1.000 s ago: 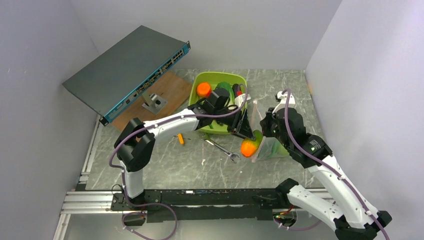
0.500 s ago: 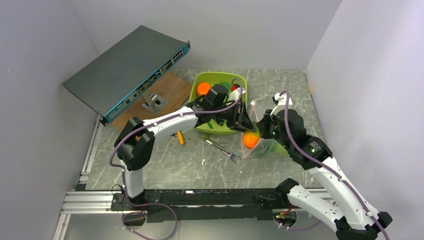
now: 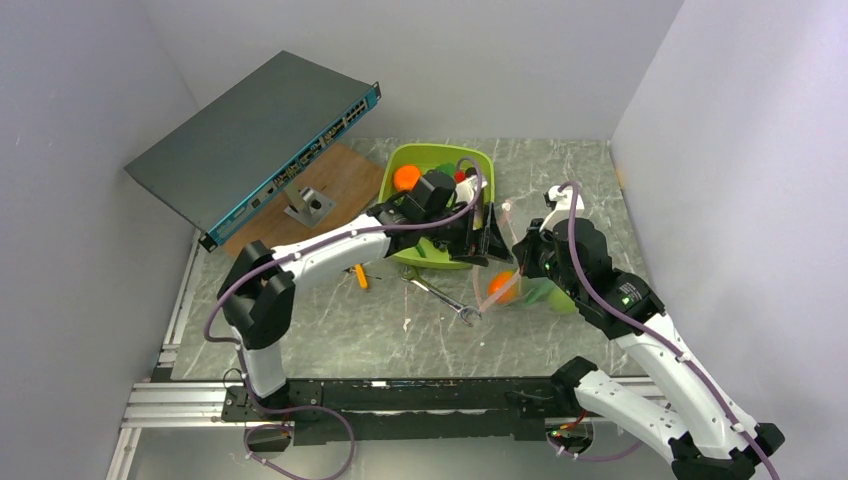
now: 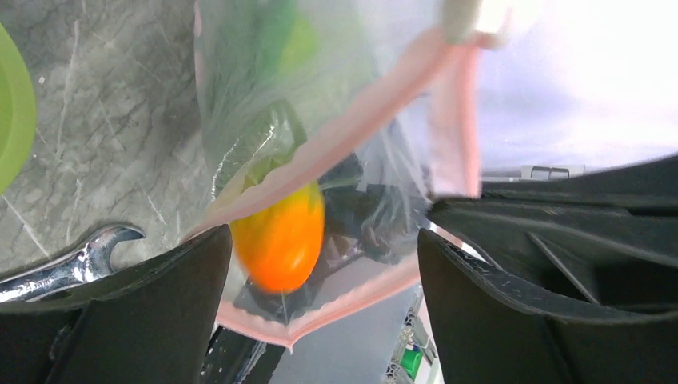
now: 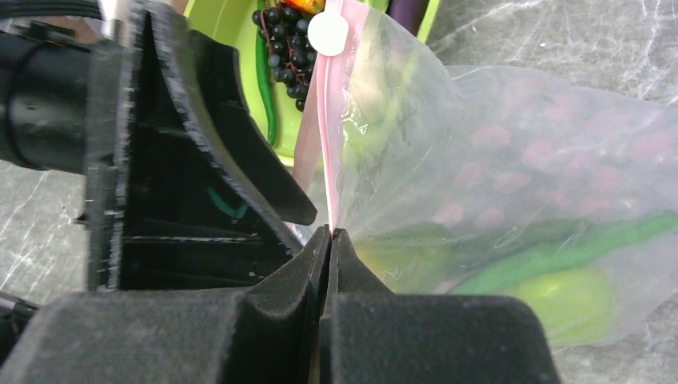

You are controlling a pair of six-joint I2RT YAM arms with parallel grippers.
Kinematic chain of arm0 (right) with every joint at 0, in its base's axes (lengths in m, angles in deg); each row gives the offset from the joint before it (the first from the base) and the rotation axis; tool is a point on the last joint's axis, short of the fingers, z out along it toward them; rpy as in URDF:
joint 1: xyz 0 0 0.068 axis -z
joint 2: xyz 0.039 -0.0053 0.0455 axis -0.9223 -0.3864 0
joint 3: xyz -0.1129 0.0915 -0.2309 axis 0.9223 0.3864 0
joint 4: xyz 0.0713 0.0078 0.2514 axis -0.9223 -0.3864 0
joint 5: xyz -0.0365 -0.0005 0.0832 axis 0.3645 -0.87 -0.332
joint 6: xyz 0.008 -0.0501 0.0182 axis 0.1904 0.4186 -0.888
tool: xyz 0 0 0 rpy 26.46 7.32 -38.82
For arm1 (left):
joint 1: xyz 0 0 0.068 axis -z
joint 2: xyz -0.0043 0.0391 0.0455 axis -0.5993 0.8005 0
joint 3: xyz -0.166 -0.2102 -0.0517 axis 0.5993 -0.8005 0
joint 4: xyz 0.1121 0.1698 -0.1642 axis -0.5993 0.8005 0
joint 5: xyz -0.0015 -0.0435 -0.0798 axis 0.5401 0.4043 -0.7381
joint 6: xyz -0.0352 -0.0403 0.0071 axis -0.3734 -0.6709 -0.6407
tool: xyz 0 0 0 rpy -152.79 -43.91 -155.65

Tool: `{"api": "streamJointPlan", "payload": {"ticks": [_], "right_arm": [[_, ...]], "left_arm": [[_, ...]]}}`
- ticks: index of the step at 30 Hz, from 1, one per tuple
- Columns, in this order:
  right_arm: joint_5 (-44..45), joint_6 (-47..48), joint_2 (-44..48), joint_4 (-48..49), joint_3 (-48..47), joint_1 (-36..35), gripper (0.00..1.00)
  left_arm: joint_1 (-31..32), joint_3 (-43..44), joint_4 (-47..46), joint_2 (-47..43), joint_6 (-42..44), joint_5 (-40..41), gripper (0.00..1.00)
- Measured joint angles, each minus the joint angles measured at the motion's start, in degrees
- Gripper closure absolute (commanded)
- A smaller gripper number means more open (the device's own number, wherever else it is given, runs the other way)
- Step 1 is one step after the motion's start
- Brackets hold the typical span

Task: Place the food in the zip-top bag and seal the zipper
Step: Place the fake vegetable in the zipper food storage bag, then pick up the fake fruit from the bin.

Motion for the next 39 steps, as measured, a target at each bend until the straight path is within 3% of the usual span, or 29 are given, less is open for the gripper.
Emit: {"api": "streamJointPlan", "payload": {"ticks": [10, 17, 22, 28, 33, 39], "right_arm": [[0.57, 0.0, -0.79, 0.0, 0.0, -0.07, 1.0], [2.27, -0.13, -2.38, -0.61, 0.0, -0.07, 1.0], [4.66, -0.72, -2.64, -0.76, 0.0, -0.09, 1.0], [7.58, -2.38, -2.67, -1.25, 0.0, -0.11, 1.0], [8.87, -2.6, -2.45, -1.31, 0.0, -0.11, 1.0], [10.49, -2.62, -2.47, -2.08, -0.02, -0.11, 1.0]], "left_arm": [[-0.13, -0.92, 2.51, -8.2, 3.39, 2.97, 0.19], [-0.79, -6.21, 2.99, -15.47, 6.82, 8.39, 0.12], [-0.98, -10.67, 4.87, -21.64, 9.64, 16.17, 0.16], [-0.98, -16.65, 7.21, -27.26, 10.73, 31.04, 0.2], [-1.11, -18.32, 10.05, -26.08, 10.1, 43.01, 0.23], [-2.34, -15.96, 9.84, -18.16, 9.4, 50.73, 0.23]]}}
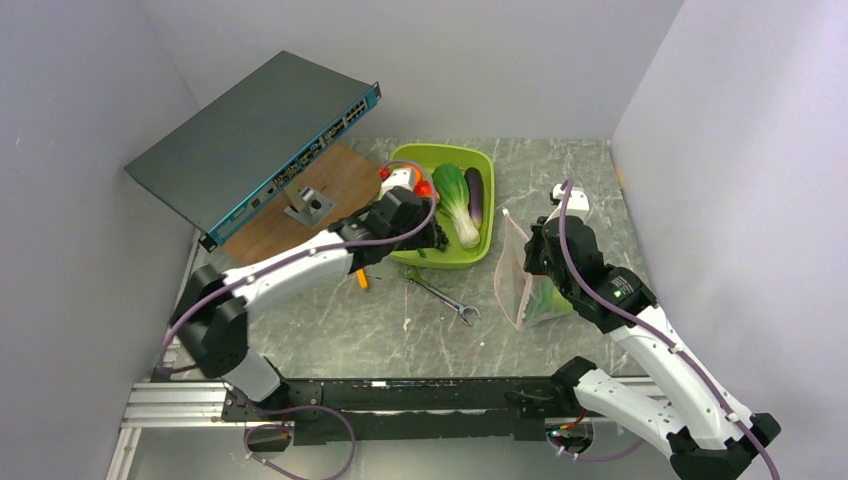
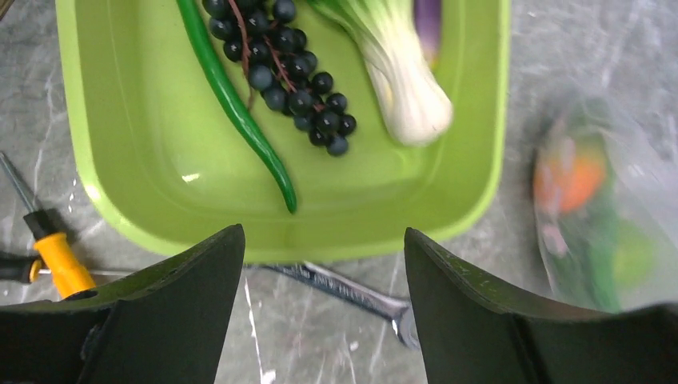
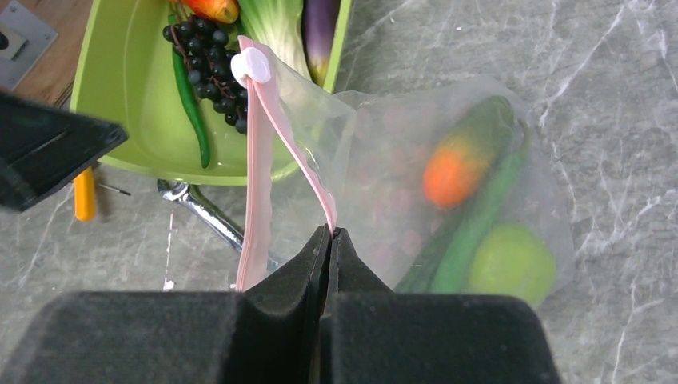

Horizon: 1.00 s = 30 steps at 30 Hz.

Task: Place the food in the zip-top bag and seal the zipper
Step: Pick up the fake fruit from the bin.

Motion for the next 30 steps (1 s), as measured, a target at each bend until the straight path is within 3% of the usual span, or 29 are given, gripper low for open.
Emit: {"api": "streamJointPlan", "payload": {"ticks": [10, 19, 30], "right_arm": [[1.42, 0.04, 0.76, -1.18, 0.0, 0.0, 1.0], [1.9, 0.48, 0.22, -1.42, 0.0, 0.0, 1.0], [3.56, 0.57, 1.09, -1.81, 0.0, 0.0, 1.0]], "left_arm": [[-5.7, 21.53, 0.52, 25.03, -3.85, 3.23, 0.36], [-6.62, 30.77, -0.5, 34.32, -11.19, 4.9, 0.34], [-9.16, 33.03, -1.6, 39.87, -21.57, 6.95, 0.39]]}}
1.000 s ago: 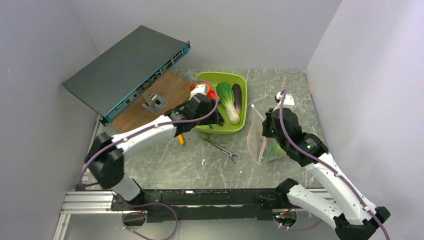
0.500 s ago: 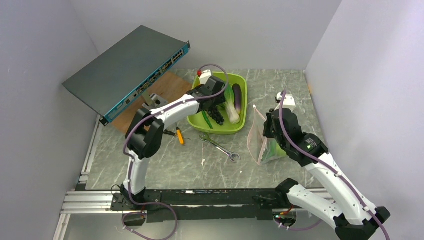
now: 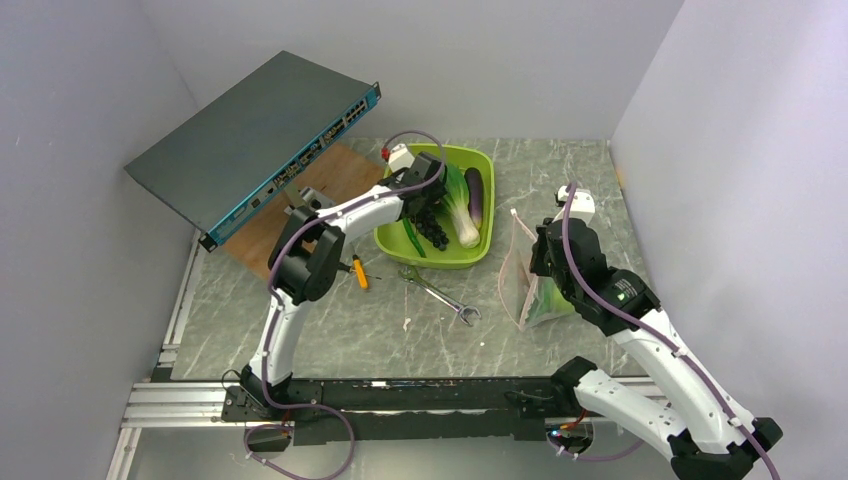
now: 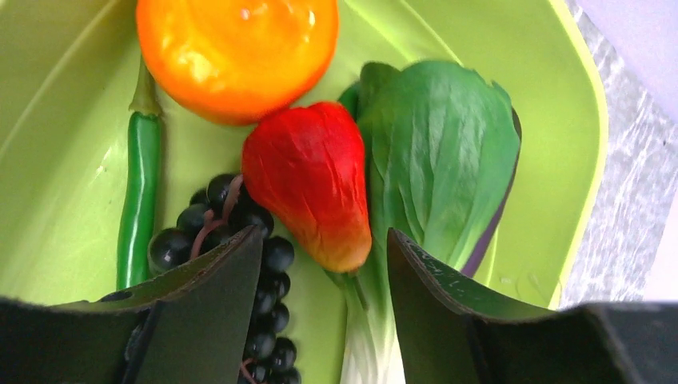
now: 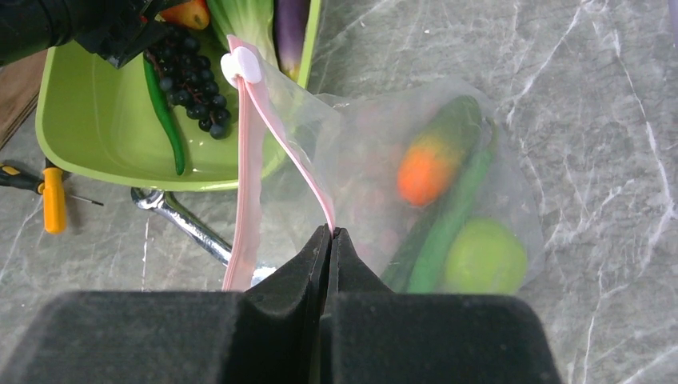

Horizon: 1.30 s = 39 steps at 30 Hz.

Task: Place the food in the zip-top bag and seal the zipper
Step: Pick up the fake fruit from the bin.

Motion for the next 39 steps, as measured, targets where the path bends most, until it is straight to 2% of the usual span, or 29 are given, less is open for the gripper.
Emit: {"api": "streamJointPlan", "payload": {"ticks": [3, 11, 17, 27, 34, 35, 38, 39], "right_arm": [[0.13, 0.09, 0.0, -0.02, 0.0, 0.0, 1.0], [0.2, 0.11, 0.02, -0.02, 0.0, 0.0, 1.0], [0.17, 0.13, 0.04, -0.02, 0.0, 0.0, 1.0], [0.15, 0.11, 0.55, -0.44, 0.0, 0.0, 1.0], [-0.07, 0.11, 0.81, -0.44, 0.0, 0.0, 1.0], [-0.13, 0.11, 0.83, -0.46, 0.0, 0.0, 1.0], [-0.31, 0.11, 1.25, -0.44, 0.0, 0.0, 1.0], [-0.33, 0.11, 1.4, -0.44, 0.0, 0.0, 1.0]], "left_arm": [[-0.94, 1.14, -0.68, 1.92, -2.03, -0.42, 0.44], [-1.99, 4.02, -1.09, 4.26, -4.52, -1.31, 0.48], [-2.21, 4.13, -1.31, 4.79, -4.31, -1.97, 0.73], [-2.6, 2.21, -3.32, 3.76, -0.92, -4.72, 0.99], [-2.58, -3.8, -3.43, -3.91, 2.27, -7.19, 1.0], [-2.54, -4.87, -3.43, -5.7, 2.8, -7.52, 0.94], [-2.49, -6.45, -4.17, -9.31, 3.91, -8.31, 0.68], [-2.47, -6.54, -4.7, -9.92, 4.57, -8.59, 0.63]]}}
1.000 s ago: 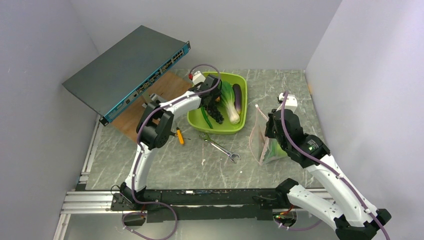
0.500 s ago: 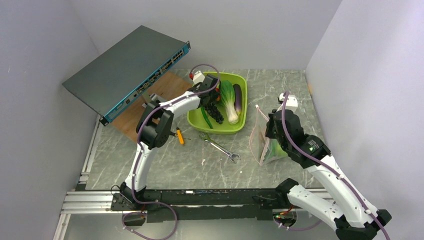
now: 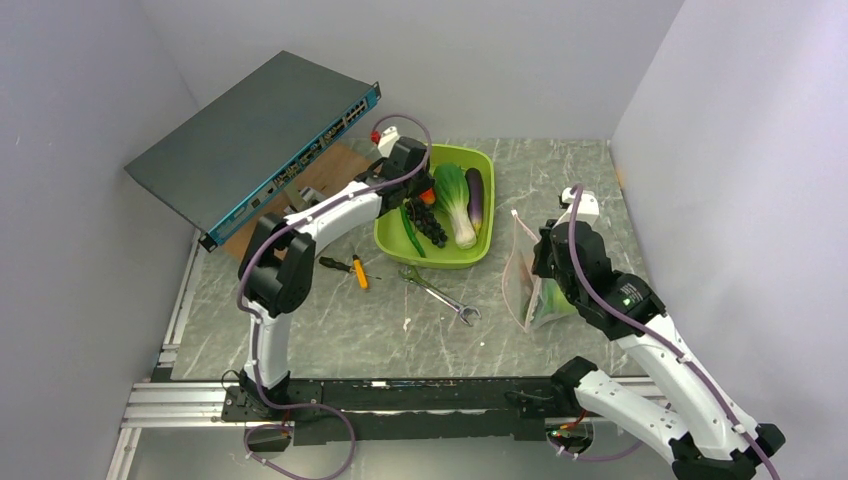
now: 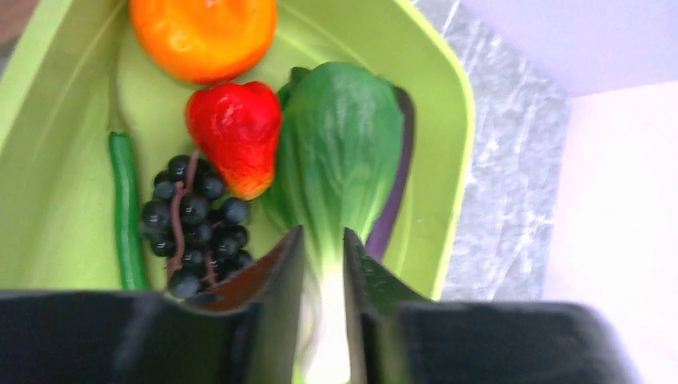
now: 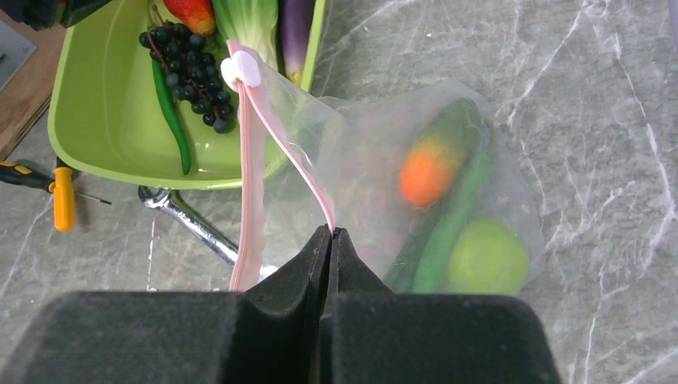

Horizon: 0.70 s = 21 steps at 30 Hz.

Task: Place the food in the zip-top bag and seal the zipper
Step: Pick up the fake fruit from the bin.

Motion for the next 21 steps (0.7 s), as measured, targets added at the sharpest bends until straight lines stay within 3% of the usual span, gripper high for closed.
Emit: {"api": "streamJointPlan", "payload": {"ticks": [5, 17, 21], "right_arm": [[0.04, -0.02, 0.63, -0.02, 0.0, 0.0, 1.0], [0.28, -0.02, 0.72, -0.9, 0.0, 0.0, 1.0], [0.39, -0.02, -0.04, -0.87, 0.0, 0.0, 1.0]], "left_arm": [[-0.02, 2.47, -0.81, 1.49, 1.46, -1.07, 0.44], [-0.02, 15.08, 1.64, 12.79, 8.35, 6.03, 0.17], [-0.09, 15.43, 1.75, 14.12, 10.43, 9.35, 0.16]]}}
